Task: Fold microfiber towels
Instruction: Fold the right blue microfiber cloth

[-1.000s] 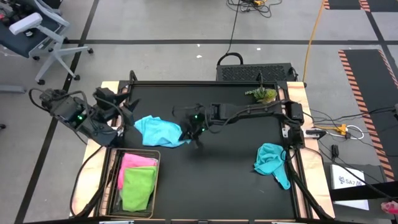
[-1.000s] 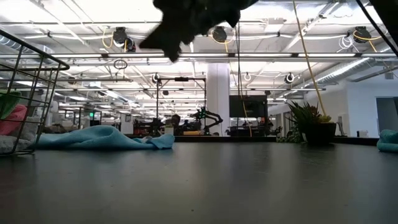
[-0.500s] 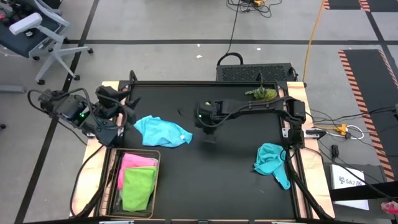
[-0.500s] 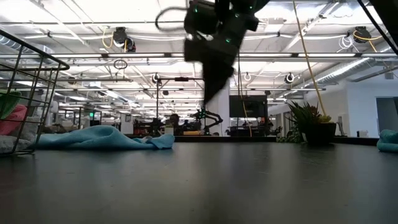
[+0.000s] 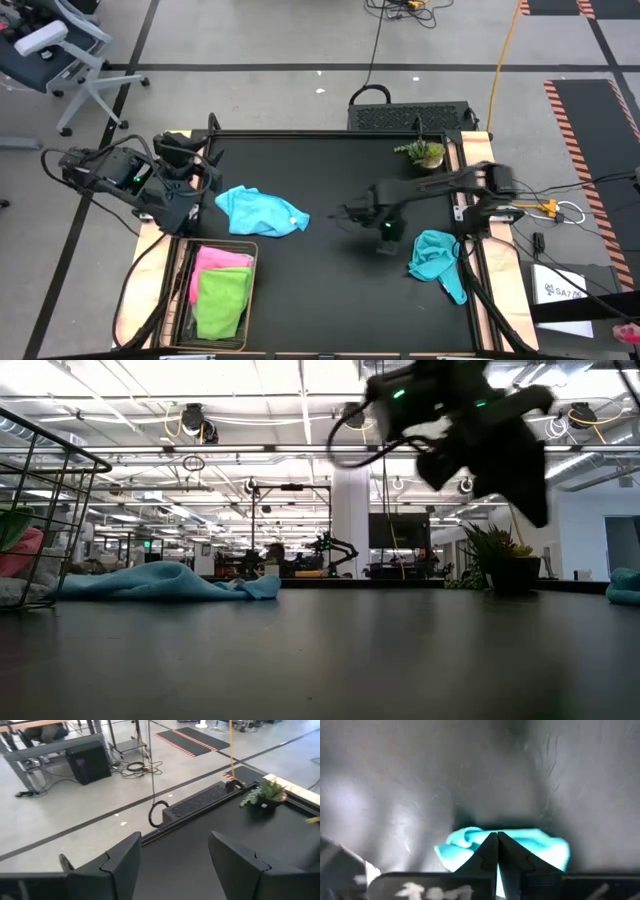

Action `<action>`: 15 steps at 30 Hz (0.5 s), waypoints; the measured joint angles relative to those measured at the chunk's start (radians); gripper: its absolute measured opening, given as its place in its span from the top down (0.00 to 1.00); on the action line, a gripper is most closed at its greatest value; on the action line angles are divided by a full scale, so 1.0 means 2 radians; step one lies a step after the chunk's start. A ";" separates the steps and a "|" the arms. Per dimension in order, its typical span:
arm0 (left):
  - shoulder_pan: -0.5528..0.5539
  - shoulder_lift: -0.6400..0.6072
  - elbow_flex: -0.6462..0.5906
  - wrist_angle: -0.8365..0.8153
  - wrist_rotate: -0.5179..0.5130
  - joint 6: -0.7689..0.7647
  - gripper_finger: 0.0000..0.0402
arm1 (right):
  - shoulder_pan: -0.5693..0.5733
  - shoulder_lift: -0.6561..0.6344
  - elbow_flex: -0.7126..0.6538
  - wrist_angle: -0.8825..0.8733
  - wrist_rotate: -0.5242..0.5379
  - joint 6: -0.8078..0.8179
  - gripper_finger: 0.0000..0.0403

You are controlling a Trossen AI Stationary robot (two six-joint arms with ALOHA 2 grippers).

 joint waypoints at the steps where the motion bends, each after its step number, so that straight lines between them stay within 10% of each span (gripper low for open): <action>1: 0.004 0.000 0.000 0.000 0.000 0.005 0.42 | 0.007 -0.026 -0.026 0.017 -0.002 0.036 1.00; 15: 0.076 0.000 0.000 0.001 0.000 0.060 0.42 | 0.156 -0.299 -0.270 0.132 0.001 0.550 1.00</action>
